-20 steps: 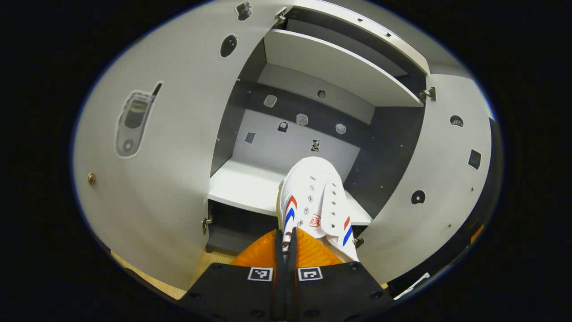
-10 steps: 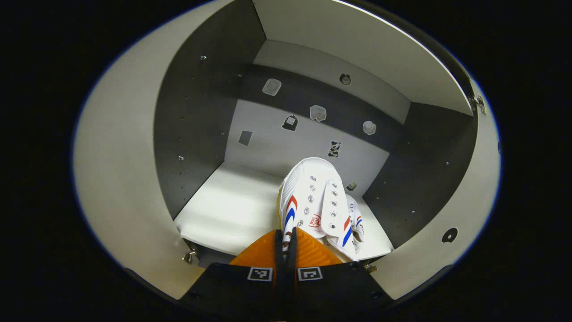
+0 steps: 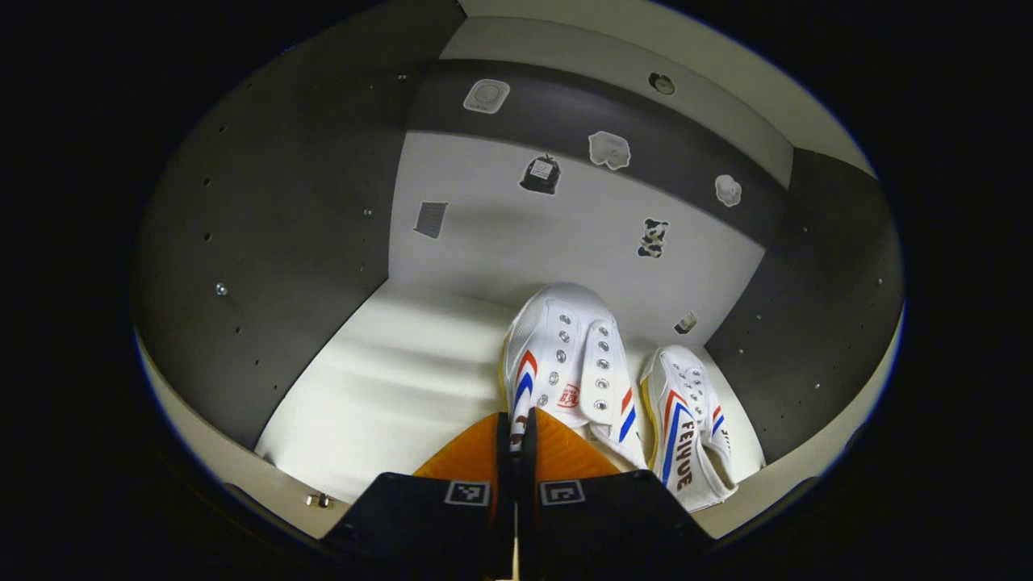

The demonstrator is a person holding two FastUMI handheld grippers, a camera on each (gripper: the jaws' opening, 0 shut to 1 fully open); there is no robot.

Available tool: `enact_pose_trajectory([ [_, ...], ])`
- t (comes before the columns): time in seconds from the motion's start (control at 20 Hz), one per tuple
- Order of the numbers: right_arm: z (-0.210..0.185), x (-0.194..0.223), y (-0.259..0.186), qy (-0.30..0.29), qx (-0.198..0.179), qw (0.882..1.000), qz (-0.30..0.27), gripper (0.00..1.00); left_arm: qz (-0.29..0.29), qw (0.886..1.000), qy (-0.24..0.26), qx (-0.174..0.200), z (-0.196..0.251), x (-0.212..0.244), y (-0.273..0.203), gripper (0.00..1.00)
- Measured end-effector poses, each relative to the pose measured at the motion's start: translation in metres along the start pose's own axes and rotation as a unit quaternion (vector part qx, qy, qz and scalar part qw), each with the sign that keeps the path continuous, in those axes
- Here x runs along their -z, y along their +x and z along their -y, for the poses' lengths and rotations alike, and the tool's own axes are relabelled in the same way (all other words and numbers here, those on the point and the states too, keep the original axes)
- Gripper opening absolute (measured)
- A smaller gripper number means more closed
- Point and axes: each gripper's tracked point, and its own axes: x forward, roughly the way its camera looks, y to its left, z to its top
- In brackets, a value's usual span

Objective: Grab one shoe with the right hand and put it into the shoe cabinet, grab the other shoe with the left hand and put it into the shoe cabinet; then close the right door with the right hand and the left door with the left hand.

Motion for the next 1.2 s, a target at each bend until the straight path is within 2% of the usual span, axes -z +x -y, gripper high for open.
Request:
enact_pose_trajectory([
  [0.05, 0.000, 0.001, 0.001, 0.001, 0.000, 1.000, -0.001, 0.93, 0.002, 1.000, -0.005, 0.015, 0.007, -0.001, -0.001, 0.13],
  [0.1, -0.001, 0.004, 0.001, 0.002, -0.001, 1.000, -0.004, 0.93, 0.030, 0.999, -0.009, 0.028, 0.012, -0.014, -0.004, 0.34],
  [0.2, -0.004, 0.006, 0.002, 0.002, -0.003, 1.000, -0.007, 0.93, 0.078, 0.997, -0.005, 0.015, 0.007, -0.036, -0.022, 0.55],
  [0.25, -0.006, 0.004, 0.002, 0.005, -0.004, 1.000, -0.008, 0.93, 0.090, 0.996, 0.001, 0.023, 0.012, -0.040, -0.035, 0.61],
  [0.3, -0.008, 0.003, 0.002, 0.009, -0.005, 1.000, -0.006, 0.93, 0.104, 0.994, 0.009, 0.032, 0.017, -0.045, -0.049, 0.87],
  [0.35, -0.009, -0.001, 0.001, 0.012, -0.007, 1.000, -0.004, 0.93, 0.119, 0.992, 0.022, 0.029, 0.020, -0.047, -0.061, 1.00],
  [0.45, -0.008, -0.008, -0.001, 0.010, -0.001, 1.000, 0.003, 0.93, 0.161, 0.984, 0.076, 0.014, 0.024, -0.053, -0.090, 0.97],
  [0.55, -0.002, -0.016, -0.004, 0.000, 0.010, 1.000, 0.007, 0.93, 0.215, 0.969, 0.123, 0.013, 0.042, -0.062, -0.134, 0.97],
  [0.8, 0.036, -0.034, -0.020, -0.010, 0.058, 0.998, 0.007, 0.93, 0.288, 0.947, 0.120, 0.077, 0.083, -0.049, -0.256, 0.94],
  [0.9, 0.056, -0.039, -0.026, -0.011, 0.079, 0.997, 0.005, 0.93, 0.308, 0.938, 0.128, 0.090, 0.083, -0.043, -0.297, 0.99],
  [0.95, 0.065, -0.040, -0.028, -0.014, 0.088, 0.996, 0.003, 0.93, 0.314, 0.936, 0.133, 0.090, 0.080, -0.040, -0.313, 0.94],
  [1.0, 0.074, -0.040, -0.030, -0.016, 0.098, 0.995, 0.001, 0.93, 0.319, 0.933, 0.141, 0.090, 0.076, -0.034, -0.329, 0.99],
  [1.2, 0.103, -0.031, -0.025, -0.017, 0.124, 0.992, -0.015, 0.93, 0.327, 0.927, 0.158, 0.090, 0.057, -0.003, -0.370, 0.96],
])
